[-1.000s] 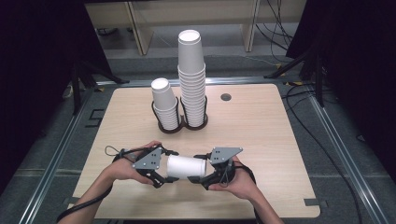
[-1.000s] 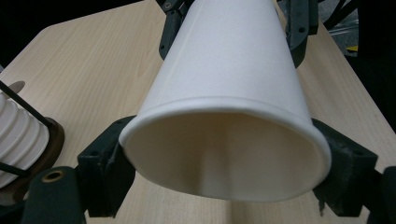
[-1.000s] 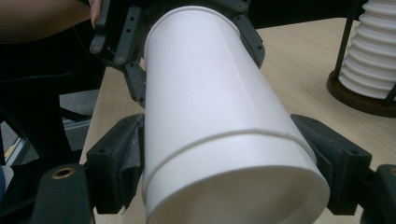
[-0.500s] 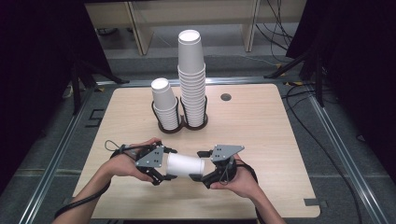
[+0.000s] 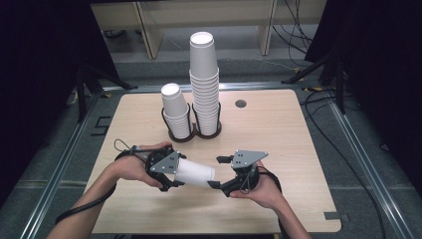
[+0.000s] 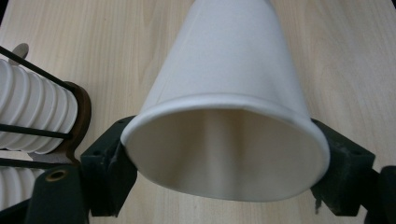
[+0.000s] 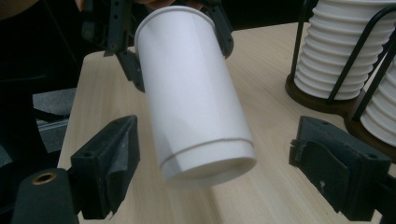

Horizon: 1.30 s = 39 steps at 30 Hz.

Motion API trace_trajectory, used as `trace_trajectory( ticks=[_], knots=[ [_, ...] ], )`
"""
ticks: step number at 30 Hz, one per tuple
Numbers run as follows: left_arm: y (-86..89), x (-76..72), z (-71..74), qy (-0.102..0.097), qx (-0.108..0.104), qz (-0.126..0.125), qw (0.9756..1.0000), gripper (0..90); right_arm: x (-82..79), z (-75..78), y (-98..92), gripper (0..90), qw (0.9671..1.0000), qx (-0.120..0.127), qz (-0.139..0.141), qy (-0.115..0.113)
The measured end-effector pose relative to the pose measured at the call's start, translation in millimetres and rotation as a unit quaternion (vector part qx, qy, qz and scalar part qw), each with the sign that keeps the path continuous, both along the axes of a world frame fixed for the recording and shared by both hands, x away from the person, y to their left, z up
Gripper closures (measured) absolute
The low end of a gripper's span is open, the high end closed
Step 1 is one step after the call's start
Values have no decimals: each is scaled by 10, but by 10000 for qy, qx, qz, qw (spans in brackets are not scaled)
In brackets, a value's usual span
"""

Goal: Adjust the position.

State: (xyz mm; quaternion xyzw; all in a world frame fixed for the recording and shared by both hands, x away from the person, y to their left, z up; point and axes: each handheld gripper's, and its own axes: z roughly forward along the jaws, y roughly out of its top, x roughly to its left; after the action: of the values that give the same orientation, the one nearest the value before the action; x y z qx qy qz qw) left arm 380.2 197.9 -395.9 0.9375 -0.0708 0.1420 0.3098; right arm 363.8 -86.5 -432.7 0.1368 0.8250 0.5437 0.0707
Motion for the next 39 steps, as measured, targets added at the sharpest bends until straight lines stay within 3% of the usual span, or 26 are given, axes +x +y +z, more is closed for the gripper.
trace_trajectory(
  ticks=[6, 12, 16, 17, 18, 20, 21, 24, 26, 28, 30, 31, 32, 33, 37, 39],
  knots=[
    [-41, 86, 130, -126, 517, -34, 9986, 197, -5, 37, -36, 158, 9999, -138, -75, 16],
    [-105, 129, 238, -197, 821, -87, 9964, 205, 19, 75, -35, 163, 9996, -217, -186, -79],
    [-152, 139, 277, -229, 991, -170, 9947, 206, 30, 98, -19, 167, 9994, -288, -172, 2],
    [-165, 149, 284, -279, 1074, -193, 9936, 206, 38, 102, -16, 170, 9993, -315, -162, -90],
    [-183, 162, 298, -268, 1244, -229, 9916, 206, 35, 103, -6, 181, 9994, -321, -122, -31],
    [-212, 162, 286, -234, 1241, -160, 9919, 206, 42, 108, 12, 189, 9995, -314, -66, -44],
    [-225, 175, 313, -323, 1503, -221, 9879, 206, 44, 112, 21, 190, 9994, -346, -81, -56],
    [-287, 184, 333, -389, 1772, -276, 9830, 206, 58, 114, 69, 195, 9991, -398, -90, -81],
    [-334, 185, 343, -523, 2034, -296, 9773, 206, 59, 120, 111, 200, 9986, -517, -107, -29],
    [-381, 189, 358, -594, 2207, -351, 9729, 206, 74, 124, 157, 210, 9979, -635, -127, -70],
    [-423, 183, 376, -626, 2313, -383, 9701, 206, 88, 126, 201, 226, 9971, -738, -149, -137],
    [-445, 180, 381, -674, 2408, -429, 9673, 207, 90, 122, 225, 233, 9970, -757, -161, -68],
    [-466, 173, 385, -712, 2524, -441, 9640, 206, 115, 119, 245, 236, 9963, -823, -146, -216],
    [-488, 171, 387, -777, 2589, -482, 9616, 206, 113, 112, 268, 237, 9958, -881, -205, -148],
    [-546, 153, 381, -779, 2797, -559, 9553, 206, 149, 94, 367, 242, 9949, -975, -223, -147],
    [-565, 147, 380, -791, 2837, -604, 9537, 207, 136, 84, 408, 245, 9946, -999, -280, 54]
  ],
)
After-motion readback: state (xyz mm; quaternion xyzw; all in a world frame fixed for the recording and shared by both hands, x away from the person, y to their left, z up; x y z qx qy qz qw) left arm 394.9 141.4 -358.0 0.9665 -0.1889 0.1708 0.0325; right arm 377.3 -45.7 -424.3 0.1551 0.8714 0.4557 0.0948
